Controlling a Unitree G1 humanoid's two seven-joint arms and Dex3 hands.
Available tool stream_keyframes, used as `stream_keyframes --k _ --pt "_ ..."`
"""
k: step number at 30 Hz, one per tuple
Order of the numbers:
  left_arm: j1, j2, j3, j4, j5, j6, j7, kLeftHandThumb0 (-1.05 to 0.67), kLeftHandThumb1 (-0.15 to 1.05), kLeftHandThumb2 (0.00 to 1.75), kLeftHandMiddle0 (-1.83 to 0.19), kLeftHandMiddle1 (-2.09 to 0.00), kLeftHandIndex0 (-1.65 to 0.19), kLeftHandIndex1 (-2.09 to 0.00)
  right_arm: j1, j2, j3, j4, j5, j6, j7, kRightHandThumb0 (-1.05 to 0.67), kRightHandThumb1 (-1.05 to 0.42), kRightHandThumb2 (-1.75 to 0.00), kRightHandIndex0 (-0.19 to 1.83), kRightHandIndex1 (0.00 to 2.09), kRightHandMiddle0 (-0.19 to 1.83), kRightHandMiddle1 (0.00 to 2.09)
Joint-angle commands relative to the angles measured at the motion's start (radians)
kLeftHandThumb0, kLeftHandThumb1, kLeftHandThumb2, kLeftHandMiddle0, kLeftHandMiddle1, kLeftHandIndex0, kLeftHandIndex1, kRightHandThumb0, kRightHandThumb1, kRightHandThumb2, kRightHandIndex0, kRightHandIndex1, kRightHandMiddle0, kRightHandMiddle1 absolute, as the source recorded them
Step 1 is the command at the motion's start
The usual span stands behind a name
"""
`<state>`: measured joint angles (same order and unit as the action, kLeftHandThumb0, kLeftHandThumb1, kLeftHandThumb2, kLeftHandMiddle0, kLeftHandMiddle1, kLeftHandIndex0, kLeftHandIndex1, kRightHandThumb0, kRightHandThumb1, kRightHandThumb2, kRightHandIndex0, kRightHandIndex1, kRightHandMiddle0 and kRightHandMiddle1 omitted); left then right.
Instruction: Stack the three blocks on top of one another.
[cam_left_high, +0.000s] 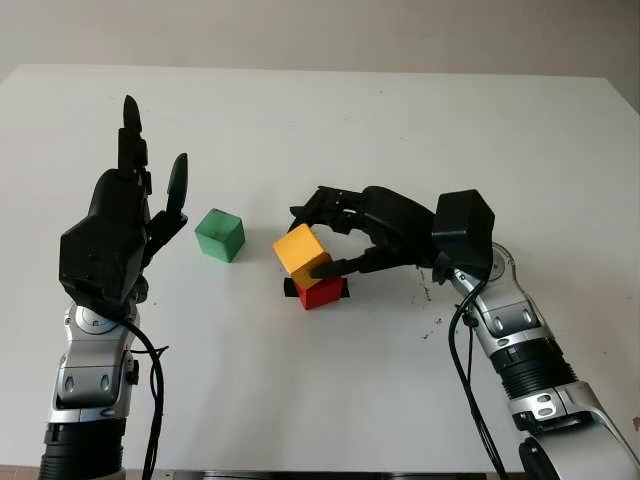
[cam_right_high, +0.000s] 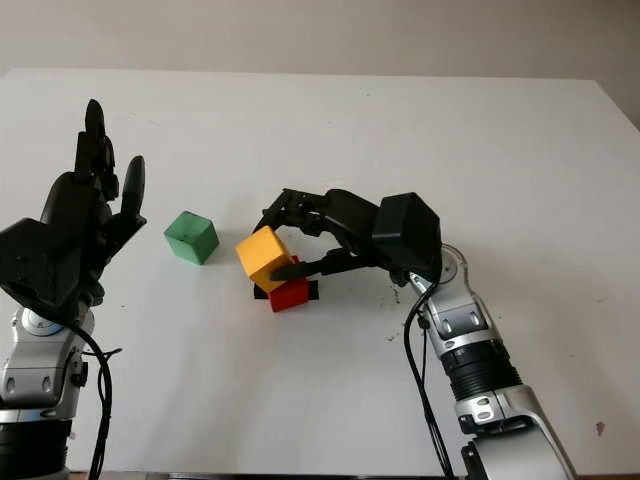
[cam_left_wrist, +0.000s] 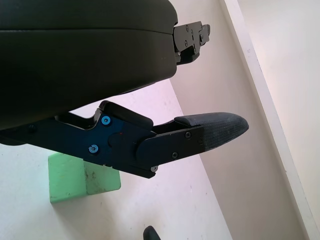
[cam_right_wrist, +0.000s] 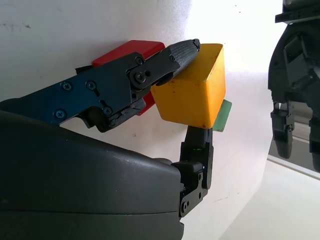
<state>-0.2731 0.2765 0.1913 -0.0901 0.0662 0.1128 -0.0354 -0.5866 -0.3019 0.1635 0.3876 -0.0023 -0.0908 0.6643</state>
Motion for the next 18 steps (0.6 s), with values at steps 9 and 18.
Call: stream_keyframes --k 9,18 --pt "0.011 0.005 -0.002 -0.016 -0.006 -0.003 -0.005 -0.68 1.05 0.64 0.19 0.00 0.19 0.00 -0.014 -0.038 -0.011 -0.021 -0.020 0.015 0.003 -0.50 -0.91 -0.05 0.25 0.05 0.46 1.34" --pt "0.011 0.007 -0.003 -0.019 -0.002 0.003 -0.004 -0.69 1.05 0.64 0.19 -0.01 0.19 0.00 -0.011 -0.073 -0.016 -0.039 -0.025 0.018 0.019 -0.58 -0.92 -0.06 0.23 0.04 0.46 1.36"
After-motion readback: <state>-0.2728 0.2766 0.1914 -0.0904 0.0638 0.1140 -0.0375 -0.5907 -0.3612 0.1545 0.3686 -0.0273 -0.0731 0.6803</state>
